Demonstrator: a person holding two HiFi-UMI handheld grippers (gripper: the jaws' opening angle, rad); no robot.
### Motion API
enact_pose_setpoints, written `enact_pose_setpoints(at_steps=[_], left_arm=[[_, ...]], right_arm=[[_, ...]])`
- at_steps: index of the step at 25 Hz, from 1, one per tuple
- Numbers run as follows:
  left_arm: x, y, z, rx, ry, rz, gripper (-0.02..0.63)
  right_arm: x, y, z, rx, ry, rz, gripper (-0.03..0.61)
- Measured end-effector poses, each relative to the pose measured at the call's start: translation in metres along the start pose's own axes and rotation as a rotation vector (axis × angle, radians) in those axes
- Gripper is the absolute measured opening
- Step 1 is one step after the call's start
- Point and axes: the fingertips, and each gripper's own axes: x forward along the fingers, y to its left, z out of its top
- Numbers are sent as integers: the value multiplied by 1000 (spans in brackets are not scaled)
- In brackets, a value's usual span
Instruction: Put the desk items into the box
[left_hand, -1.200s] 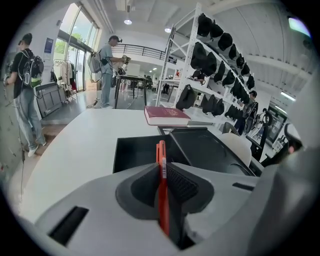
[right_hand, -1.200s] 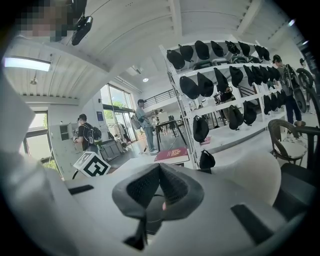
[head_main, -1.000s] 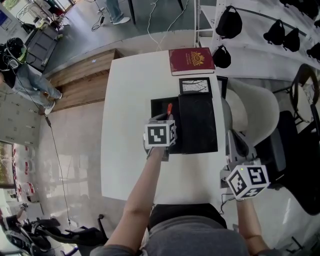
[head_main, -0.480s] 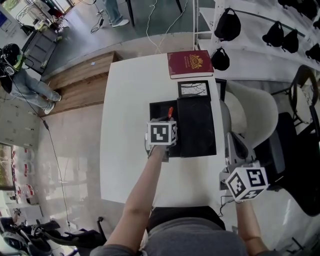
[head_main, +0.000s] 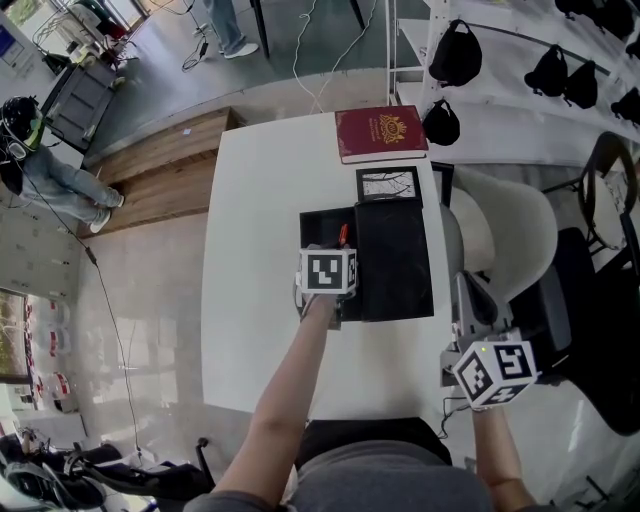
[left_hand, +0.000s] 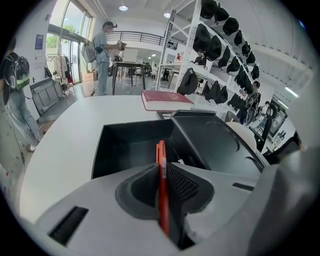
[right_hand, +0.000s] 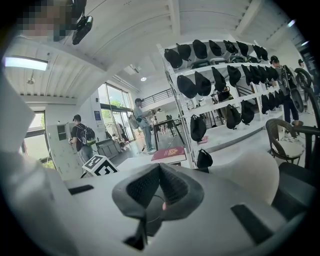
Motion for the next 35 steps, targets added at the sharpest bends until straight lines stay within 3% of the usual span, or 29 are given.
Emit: enact_pose_setpoints(at_steps=[21, 35], left_arm=[[9, 6, -9, 24, 40, 29, 52], [9, 0, -10, -12, 34, -15, 63]], right_arm=[[3, 1, -2, -1, 12, -8, 5], [2, 2, -4, 2, 13, 0, 5]])
